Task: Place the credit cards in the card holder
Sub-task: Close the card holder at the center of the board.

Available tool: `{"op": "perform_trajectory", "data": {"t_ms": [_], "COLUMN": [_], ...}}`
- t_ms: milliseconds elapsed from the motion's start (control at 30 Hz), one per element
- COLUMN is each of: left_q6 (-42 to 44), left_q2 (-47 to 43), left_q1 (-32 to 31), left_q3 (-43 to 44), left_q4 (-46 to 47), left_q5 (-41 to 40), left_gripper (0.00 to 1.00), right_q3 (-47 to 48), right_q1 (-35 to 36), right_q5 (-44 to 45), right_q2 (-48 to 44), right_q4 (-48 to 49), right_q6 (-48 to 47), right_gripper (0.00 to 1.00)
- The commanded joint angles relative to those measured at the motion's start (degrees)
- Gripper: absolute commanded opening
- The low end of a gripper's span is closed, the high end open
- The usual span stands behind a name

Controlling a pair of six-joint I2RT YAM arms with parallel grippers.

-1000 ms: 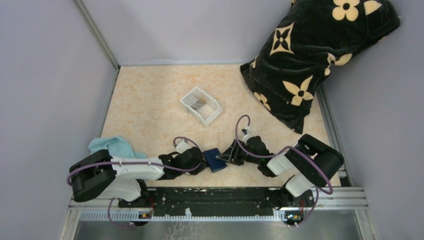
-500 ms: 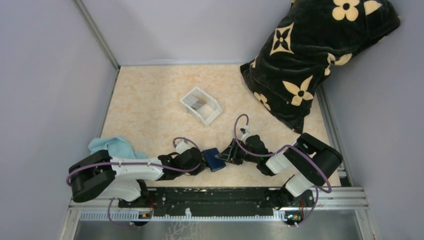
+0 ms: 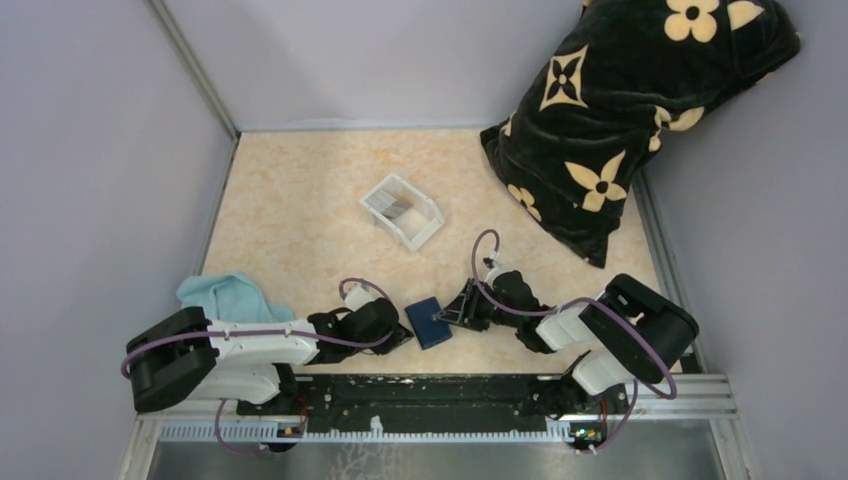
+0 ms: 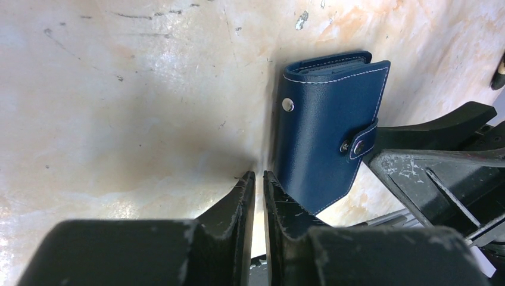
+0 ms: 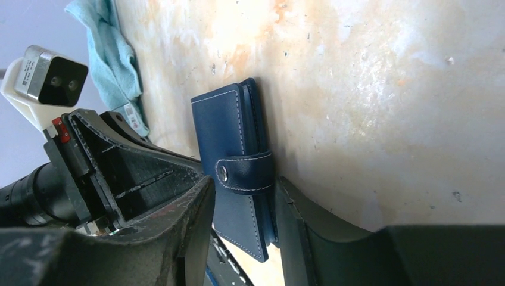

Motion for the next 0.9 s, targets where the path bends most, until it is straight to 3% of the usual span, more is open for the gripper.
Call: {"op": "perform_trajectory", "data": {"t_ms": [0, 300, 500, 867], "left_q6": [1.5, 0.6, 0.6, 1.1], "left_q2": [2.7, 1.3, 2.8, 4.6], "left_q1": [-0.4, -0.3, -0.3, -0.3], "left_q3": [-3.6, -3.5, -3.6, -2.8], "left_q4": [-13.9, -15.9, -14.7, -13.5], "left_q5": [0.1, -1.5, -0.8, -1.2], "left_gripper": [0.19, 0.19, 0.19, 0.19], "right_q3": [1.4, 2.3, 3.1, 5.3], "right_q1": [-0.1, -0.1, -0.2, -0.9], "right_q5": [1.9, 4.9, 8.4, 4.8], "right_q2": [0.8, -3.9, -8.5, -0.1], "right_q4": [-2.0, -9.6, -17.2, -10.6], "right_q6": [-1.6, -4.9, -8.6, -9.6], "right_gripper": [0.41, 0.40, 0.48, 0.49]}}
